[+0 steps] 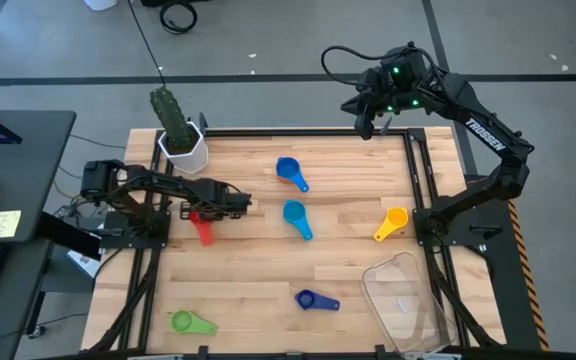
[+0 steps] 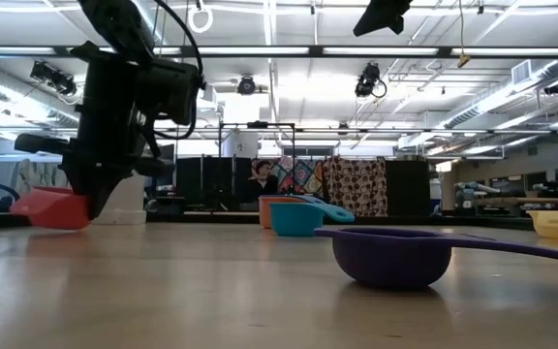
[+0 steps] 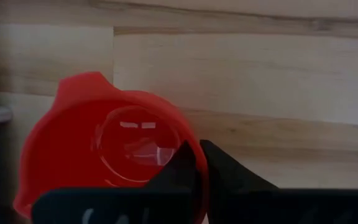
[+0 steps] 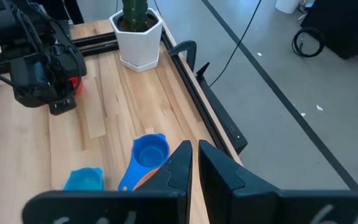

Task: Nest measuring cups in basket
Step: Stack the red measuring cup on top of the blue measuring cup

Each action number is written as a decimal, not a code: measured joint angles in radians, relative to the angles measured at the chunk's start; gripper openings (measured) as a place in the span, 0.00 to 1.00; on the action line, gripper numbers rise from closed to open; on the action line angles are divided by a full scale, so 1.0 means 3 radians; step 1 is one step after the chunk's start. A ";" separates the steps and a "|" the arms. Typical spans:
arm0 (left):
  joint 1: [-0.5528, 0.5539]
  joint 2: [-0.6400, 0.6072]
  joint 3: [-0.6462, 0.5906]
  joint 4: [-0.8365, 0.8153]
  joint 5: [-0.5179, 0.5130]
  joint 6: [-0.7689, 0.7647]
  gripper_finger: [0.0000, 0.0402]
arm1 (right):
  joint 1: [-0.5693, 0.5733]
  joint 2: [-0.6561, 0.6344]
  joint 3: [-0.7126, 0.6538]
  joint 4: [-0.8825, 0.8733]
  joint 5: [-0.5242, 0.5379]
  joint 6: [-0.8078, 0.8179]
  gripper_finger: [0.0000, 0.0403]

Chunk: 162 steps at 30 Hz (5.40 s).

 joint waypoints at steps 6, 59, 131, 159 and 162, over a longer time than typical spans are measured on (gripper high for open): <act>0.0011 -0.0019 0.0265 -0.0003 0.0065 0.0175 0.03 | 0.0000 -0.0018 0.0000 -0.0004 0.0003 -0.0275 0.07; 0.0950 0.2200 0.3790 -0.0176 0.0547 0.2215 0.03 | -0.0069 -0.0323 0.0000 -0.0215 0.0687 -0.0583 0.03; 0.1165 0.1490 0.3791 -0.1417 0.0881 0.3058 0.12 | -0.0074 -0.0091 -0.0496 -0.0217 0.0412 0.0227 0.02; 0.1105 0.1490 0.2328 -0.0419 0.0886 0.3434 0.01 | 0.0014 0.1301 -0.1155 0.0797 -0.0021 0.0628 0.01; 0.1105 0.1493 0.2257 -0.0274 0.0939 0.3436 0.01 | 0.0052 0.1425 -0.1155 0.0801 -0.0027 0.0624 0.01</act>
